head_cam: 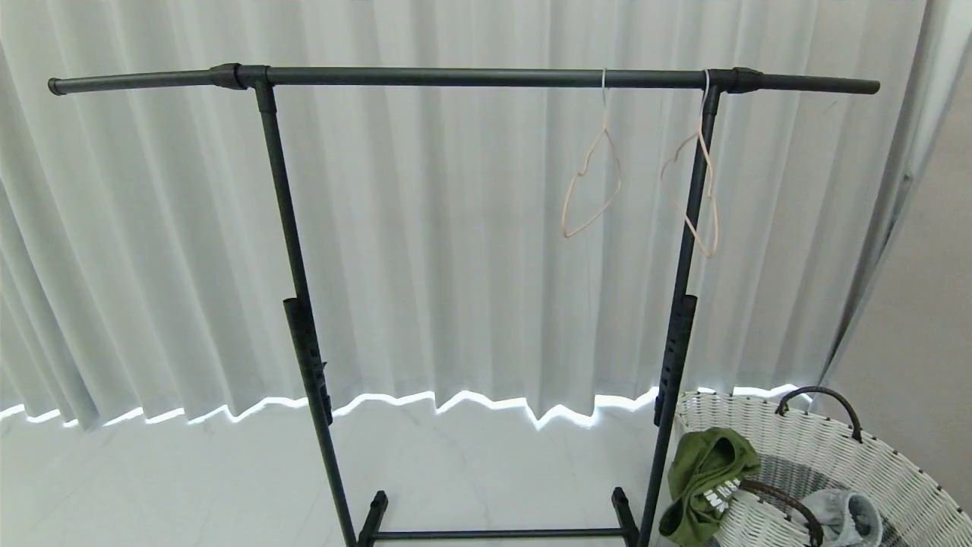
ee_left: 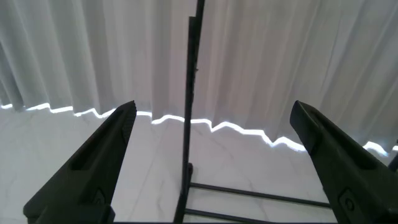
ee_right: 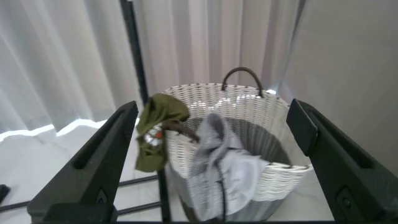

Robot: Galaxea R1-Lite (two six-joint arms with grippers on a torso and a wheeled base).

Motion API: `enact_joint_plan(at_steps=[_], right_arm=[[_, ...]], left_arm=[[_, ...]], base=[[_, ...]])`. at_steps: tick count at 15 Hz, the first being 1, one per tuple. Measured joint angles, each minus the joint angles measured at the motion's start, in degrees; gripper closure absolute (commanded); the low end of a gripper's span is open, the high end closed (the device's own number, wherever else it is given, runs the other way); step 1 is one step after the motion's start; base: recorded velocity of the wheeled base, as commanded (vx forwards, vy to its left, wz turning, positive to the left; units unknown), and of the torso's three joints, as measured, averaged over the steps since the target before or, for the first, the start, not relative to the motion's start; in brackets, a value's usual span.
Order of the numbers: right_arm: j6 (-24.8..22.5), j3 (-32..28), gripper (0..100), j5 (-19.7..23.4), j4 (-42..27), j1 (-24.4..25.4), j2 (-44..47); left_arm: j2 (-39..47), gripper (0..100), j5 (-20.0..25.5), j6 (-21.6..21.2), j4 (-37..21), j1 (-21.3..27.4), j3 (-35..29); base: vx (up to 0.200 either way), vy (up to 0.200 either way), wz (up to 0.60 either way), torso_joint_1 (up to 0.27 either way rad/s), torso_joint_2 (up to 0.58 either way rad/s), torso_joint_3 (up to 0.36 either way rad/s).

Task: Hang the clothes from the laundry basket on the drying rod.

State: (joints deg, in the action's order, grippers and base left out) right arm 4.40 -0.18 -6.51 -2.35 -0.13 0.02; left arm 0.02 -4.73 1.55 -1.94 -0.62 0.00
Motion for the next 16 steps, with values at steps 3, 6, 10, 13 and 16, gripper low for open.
enact_joint_plan(at_steps=[3,6,10,13,16], right_arm=[[0.0,0.0,0,0.0,0.0,0.0,0.0],[0.0,0.0,0,0.0,0.0,-0.1,0.0],[0.0,0.0,0,0.0,0.0,-0.1,0.0],[-0.1,0.0,0,0.0,0.0,0.0,0.0],[-0.2,0.0,0,0.0,0.0,0.0,0.0]], left_arm=[[0.0,0,0.0,0.0,0.0,0.0,0.0],[0.0,0,0.0,0.1,0.0,0.1,0.0],[0.0,0,0.0,0.0,0.0,0.0,0.0],[0.0,0,0.0,0.0,0.0,0.0,0.0],[0.0,0,0.0,0.0,0.0,0.0,0.0]], base=[[0.000,0.000,0.00,0.000,0.00,0.000],[0.000,0.000,0.00,0.000,0.00,0.000],[0.100,0.000,0.00,0.000,0.00,0.001],[0.200,0.000,0.00,-0.002,0.00,0.005],[0.067,0.000,0.00,0.001,0.00,0.001]])
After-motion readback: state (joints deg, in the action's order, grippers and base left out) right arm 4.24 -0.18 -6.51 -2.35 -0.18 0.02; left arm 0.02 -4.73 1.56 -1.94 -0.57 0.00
